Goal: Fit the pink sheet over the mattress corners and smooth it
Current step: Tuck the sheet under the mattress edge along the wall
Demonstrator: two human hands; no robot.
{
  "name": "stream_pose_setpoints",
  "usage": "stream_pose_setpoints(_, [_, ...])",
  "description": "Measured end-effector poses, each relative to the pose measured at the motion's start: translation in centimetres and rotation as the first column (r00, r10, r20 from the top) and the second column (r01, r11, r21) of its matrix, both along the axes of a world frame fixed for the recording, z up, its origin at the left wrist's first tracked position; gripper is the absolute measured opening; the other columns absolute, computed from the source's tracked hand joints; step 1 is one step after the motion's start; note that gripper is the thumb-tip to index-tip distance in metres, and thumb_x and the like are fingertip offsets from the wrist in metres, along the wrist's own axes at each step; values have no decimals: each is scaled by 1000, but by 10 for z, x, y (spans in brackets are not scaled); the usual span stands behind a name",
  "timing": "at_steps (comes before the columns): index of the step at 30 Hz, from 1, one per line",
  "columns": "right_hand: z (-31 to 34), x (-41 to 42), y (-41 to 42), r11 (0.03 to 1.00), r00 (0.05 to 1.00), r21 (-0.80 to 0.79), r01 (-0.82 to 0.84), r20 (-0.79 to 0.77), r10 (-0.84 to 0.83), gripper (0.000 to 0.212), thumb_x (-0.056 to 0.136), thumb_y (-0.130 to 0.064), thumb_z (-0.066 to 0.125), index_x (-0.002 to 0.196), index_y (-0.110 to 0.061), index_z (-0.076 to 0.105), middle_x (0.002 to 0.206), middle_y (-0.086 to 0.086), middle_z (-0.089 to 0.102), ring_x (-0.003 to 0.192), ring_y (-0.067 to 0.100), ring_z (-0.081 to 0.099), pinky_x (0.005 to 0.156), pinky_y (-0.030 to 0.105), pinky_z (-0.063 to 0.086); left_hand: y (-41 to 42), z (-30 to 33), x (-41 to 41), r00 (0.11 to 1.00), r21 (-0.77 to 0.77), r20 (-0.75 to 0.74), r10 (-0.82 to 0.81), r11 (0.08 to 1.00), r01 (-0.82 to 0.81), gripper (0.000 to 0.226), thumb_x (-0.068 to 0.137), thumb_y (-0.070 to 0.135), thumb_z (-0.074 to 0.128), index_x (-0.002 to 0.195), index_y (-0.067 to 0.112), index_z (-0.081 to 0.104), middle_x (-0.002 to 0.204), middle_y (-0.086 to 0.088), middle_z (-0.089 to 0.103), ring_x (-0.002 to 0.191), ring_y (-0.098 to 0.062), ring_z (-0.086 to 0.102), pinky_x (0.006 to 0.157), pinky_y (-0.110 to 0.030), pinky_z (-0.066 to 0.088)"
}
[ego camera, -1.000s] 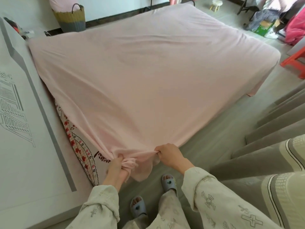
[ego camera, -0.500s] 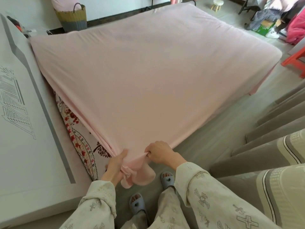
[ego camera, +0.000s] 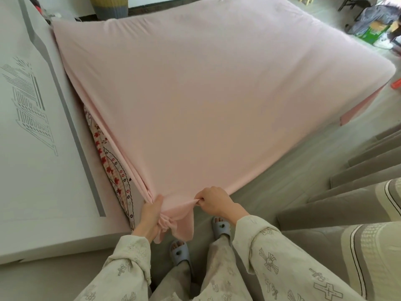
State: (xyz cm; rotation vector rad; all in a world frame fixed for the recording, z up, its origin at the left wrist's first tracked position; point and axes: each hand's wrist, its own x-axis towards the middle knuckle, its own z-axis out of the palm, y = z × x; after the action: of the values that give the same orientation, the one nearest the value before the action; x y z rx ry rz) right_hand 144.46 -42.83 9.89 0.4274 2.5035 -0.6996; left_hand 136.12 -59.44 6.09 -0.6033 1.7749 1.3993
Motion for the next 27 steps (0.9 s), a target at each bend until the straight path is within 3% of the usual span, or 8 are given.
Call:
stream_pose_setpoints(4, [-13, 5, -5, 1000, 1000, -8, -13, 27, 13, 33, 90, -9, 39, 103, -9, 69, 107, 12, 70, 97, 34, 60, 82, 36, 49, -2, -7, 8, 996, -29, -26, 83, 996, -83, 37, 96, 37, 43, 105, 2, 49, 73, -15, 53, 57, -26, 53, 50, -32, 44])
stream_pose_setpoints(8, [-17, -5, -5, 998, 991, -29, -47, 125, 50, 31, 93, -16, 41, 98, -6, 70, 103, 15, 69, 94, 33, 60, 81, 35, 47, -6, -14, 10, 987, -108, -77, 145, 982, -153, 29, 98, 32, 39, 106, 5, 47, 66, -6, 47, 39, -16, 53, 35, -20, 39])
stream_pose_setpoints(9, [-18, -7, -5, 998, 987, -40, -43, 155, 49, 33, 96, -22, 41, 96, -5, 69, 101, 16, 69, 90, 32, 60, 80, 35, 46, -9, -15, 9, 984, -110, -78, 161, 979, -169, 32, 98, 32, 38, 109, 4, 47, 68, -6, 48, 42, -16, 55, 39, -23, 42])
stream_pose_setpoints(13, [-28, -18, -13, 991, 949, -111, -70, 299, 100, 51, 99, -39, 36, 82, 3, 61, 81, 18, 63, 83, 32, 58, 75, 36, 44, -38, -30, 8, 964, -142, -46, 261, 954, -265, 45, 97, 32, 40, 130, 1, 43, 100, -11, 58, 92, -30, 54, 82, -36, 45])
stream_pose_setpoints(15, [-33, -20, -17, 987, 933, -103, -125, 326, 152, 47, 98, -40, 35, 67, -6, 45, 67, 12, 49, 73, 26, 51, 68, 33, 37, -49, -33, 9, 956, -139, -28, 291, 946, -292, 44, 97, 30, 42, 130, 2, 44, 105, -11, 54, 94, -28, 51, 82, -35, 43])
stream_pose_setpoints(20, [-38, -35, -16, 968, 896, -112, -224, 367, 249, 41, 98, -38, 36, 77, -5, 48, 81, 14, 53, 77, 25, 51, 69, 32, 34, -65, -39, 10, 898, -181, 11, 441, 884, -432, 46, 95, 33, 45, 130, 2, 47, 119, -15, 56, 108, -34, 53, 89, -38, 42])
stream_pose_setpoints(23, [-40, -53, -7, 933, 859, -104, -343, 367, 357, 45, 99, -37, 34, 102, -1, 61, 107, 17, 64, 99, 32, 58, 77, 34, 39, -69, -41, 10, 876, -224, 5, 483, 854, -470, 45, 96, 30, 45, 130, -1, 47, 130, -16, 53, 118, -34, 50, 93, -35, 39])
stream_pose_setpoints(27, [-45, -82, 3, 886, 815, -104, -452, 356, 457, 43, 100, -37, 33, 118, -8, 59, 122, 12, 62, 110, 29, 56, 84, 32, 39, -65, -48, 11, 855, -264, -24, 518, 822, -505, 42, 96, 27, 45, 126, -3, 51, 111, -14, 55, 96, -24, 48, 82, -31, 37])
